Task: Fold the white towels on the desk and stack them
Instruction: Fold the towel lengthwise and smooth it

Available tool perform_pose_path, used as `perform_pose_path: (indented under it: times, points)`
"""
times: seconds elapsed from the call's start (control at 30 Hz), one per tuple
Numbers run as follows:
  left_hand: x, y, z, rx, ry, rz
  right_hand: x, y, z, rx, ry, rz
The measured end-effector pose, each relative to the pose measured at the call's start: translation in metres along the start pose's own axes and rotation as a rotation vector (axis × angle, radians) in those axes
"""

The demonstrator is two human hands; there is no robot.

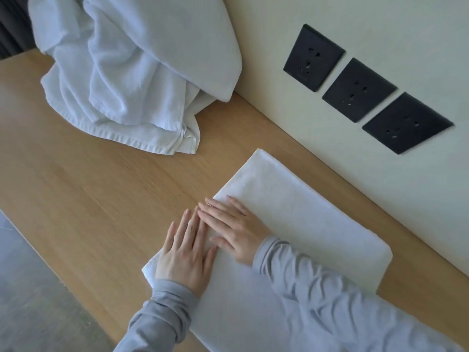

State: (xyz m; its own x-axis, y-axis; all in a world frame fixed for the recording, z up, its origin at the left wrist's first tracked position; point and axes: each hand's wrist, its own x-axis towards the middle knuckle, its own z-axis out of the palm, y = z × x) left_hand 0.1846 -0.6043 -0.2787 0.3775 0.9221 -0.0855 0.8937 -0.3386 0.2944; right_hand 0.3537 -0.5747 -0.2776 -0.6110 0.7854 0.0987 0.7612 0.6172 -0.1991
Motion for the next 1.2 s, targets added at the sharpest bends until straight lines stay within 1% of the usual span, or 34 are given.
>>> perform_pose_path:
  times: [0.03,0.07,0.13,0.17,0.27,0.3,0.37,0.4,0.43,0.5,0.53,0.57,0.6,0.63,0.7,0.8,0.83,0.9,0.93,0.97,1.03,1.07,1.1,1.17,1.2]
  points:
    - [-0.001,-0.001,0.002,-0.003,0.000,-0.004,-0.011,0.014,0.001,-0.031,-0.074,0.024]
    - [-0.001,-0.001,0.004,-0.008,-0.001,-0.012,-0.017,0.033,-0.003,-0.076,-0.101,0.110]
    - [0.000,0.000,0.007,-0.008,0.008,-0.031,-0.022,0.073,-0.017,-0.137,-0.135,0.349]
    - [0.000,0.000,0.008,-0.004,0.012,-0.036,-0.023,0.090,-0.022,-0.152,-0.149,0.436]
    - [-0.002,0.000,0.010,0.006,0.019,-0.048,-0.023,0.112,-0.027,-0.153,-0.192,0.552]
    - [-0.002,0.000,0.011,0.007,0.016,-0.050,-0.020,0.110,-0.027,-0.139,-0.177,0.619]
    - [-0.002,0.000,0.012,0.018,0.004,-0.055,-0.011,0.095,-0.028,-0.111,-0.059,0.749]
    - [-0.002,0.001,0.013,0.022,-0.001,-0.059,-0.007,0.080,-0.029,-0.111,0.006,0.749]
    - [-0.001,0.001,0.014,0.022,0.000,-0.061,-0.003,0.059,-0.028,-0.107,0.054,0.679]
    - [-0.001,0.001,0.014,0.012,0.009,-0.064,-0.007,0.006,-0.013,-0.095,0.060,0.416]
    - [-0.002,0.001,0.014,0.007,0.010,-0.064,-0.017,-0.018,-0.004,-0.083,0.032,0.308]
    - [-0.002,0.001,0.013,0.004,0.014,-0.061,-0.033,-0.033,0.002,-0.071,-0.028,0.245]
    - [-0.002,0.001,0.013,0.006,0.020,-0.057,-0.051,-0.033,0.002,-0.075,-0.099,0.225]
    - [-0.003,0.001,0.013,0.011,0.025,-0.057,-0.071,-0.022,0.000,-0.088,-0.146,0.253]
    - [-0.003,0.000,0.016,0.025,0.041,-0.056,-0.113,0.019,-0.014,-0.162,-0.189,0.431]
    - [-0.003,-0.001,0.019,0.049,0.044,-0.051,-0.171,0.087,-0.041,-0.231,-0.300,0.803]
    - [-0.003,0.000,0.018,0.057,0.047,-0.052,-0.182,0.101,-0.048,-0.250,-0.349,0.899]
    - [-0.002,0.001,0.015,0.069,0.043,-0.054,-0.186,0.106,-0.057,-0.278,-0.364,1.004]
    - [-0.003,0.004,0.013,0.074,0.042,-0.065,-0.181,0.098,-0.060,-0.289,-0.302,0.996]
    - [-0.006,0.010,0.010,0.070,0.054,-0.087,-0.172,0.084,-0.061,-0.282,-0.204,0.938]
    - [-0.018,0.040,0.005,0.018,0.114,-0.135,-0.151,0.042,-0.057,-0.242,-0.036,0.731]
    - [-0.028,0.063,0.007,-0.019,0.135,-0.128,-0.143,0.017,-0.049,-0.235,0.005,0.615]
    - [-0.042,0.088,0.012,-0.058,0.138,-0.088,-0.139,-0.010,-0.038,-0.228,-0.010,0.527]
    - [-0.070,0.131,0.026,-0.106,0.090,-0.010,-0.141,-0.050,-0.020,-0.222,-0.137,0.421]
    - [-0.081,0.141,0.030,-0.113,0.048,0.004,-0.146,-0.057,-0.014,-0.239,-0.199,0.396]
